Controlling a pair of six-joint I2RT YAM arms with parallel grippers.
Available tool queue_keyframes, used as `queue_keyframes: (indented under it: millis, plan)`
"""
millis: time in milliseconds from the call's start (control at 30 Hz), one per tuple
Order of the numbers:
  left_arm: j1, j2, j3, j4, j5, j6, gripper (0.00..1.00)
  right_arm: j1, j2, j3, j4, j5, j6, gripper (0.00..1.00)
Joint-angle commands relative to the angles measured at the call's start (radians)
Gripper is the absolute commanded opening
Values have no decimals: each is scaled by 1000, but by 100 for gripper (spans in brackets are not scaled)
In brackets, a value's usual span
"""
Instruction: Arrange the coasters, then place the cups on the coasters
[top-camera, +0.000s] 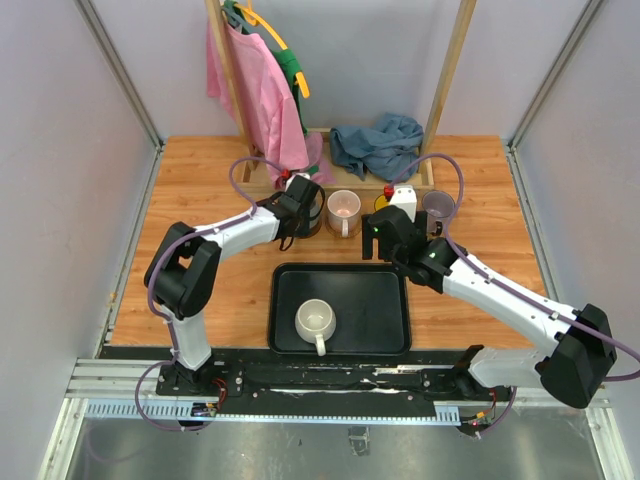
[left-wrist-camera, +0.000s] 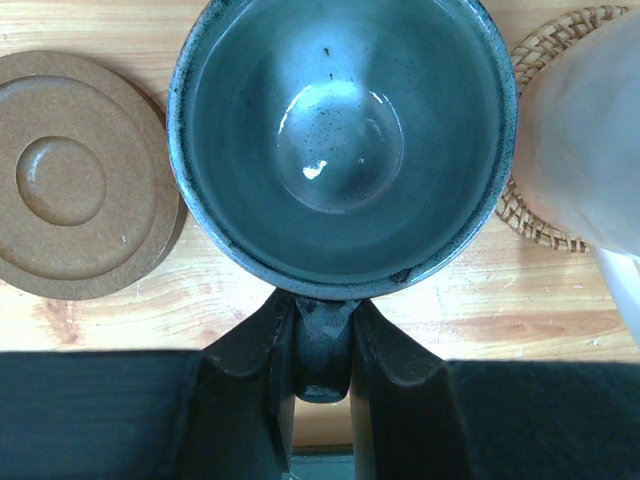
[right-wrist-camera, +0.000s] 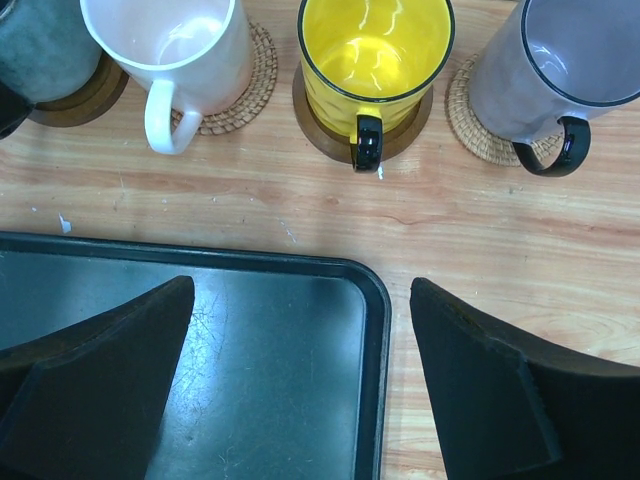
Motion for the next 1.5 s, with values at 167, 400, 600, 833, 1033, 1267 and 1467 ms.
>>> queue_keyframes:
  millis: [167,400,600,833,1033,1267,1467]
  plan:
    - [2,-68,-25,27,-34,-27,0,-12,4,4,16,-16,21,90]
    - [3,-63,-36,40,-12,-35,8,-12,5,6,18,-25,24,90]
    - [3,-65,-31,46,11,-38,31,-12,9,5,19,-28,24,90]
    - [3,-83,-50,39,20,-45,49,-11,10,3,18,-30,26,90]
    - [1,-119,-72,31,21,-54,63,-11,11,3,19,-35,30,90]
    - [-2,-232,-128,7,14,-64,73,-10,4,3,14,-43,29,90]
    - [-31,-425,-259,-25,22,-85,75,-9,-11,-2,8,-61,-29,90]
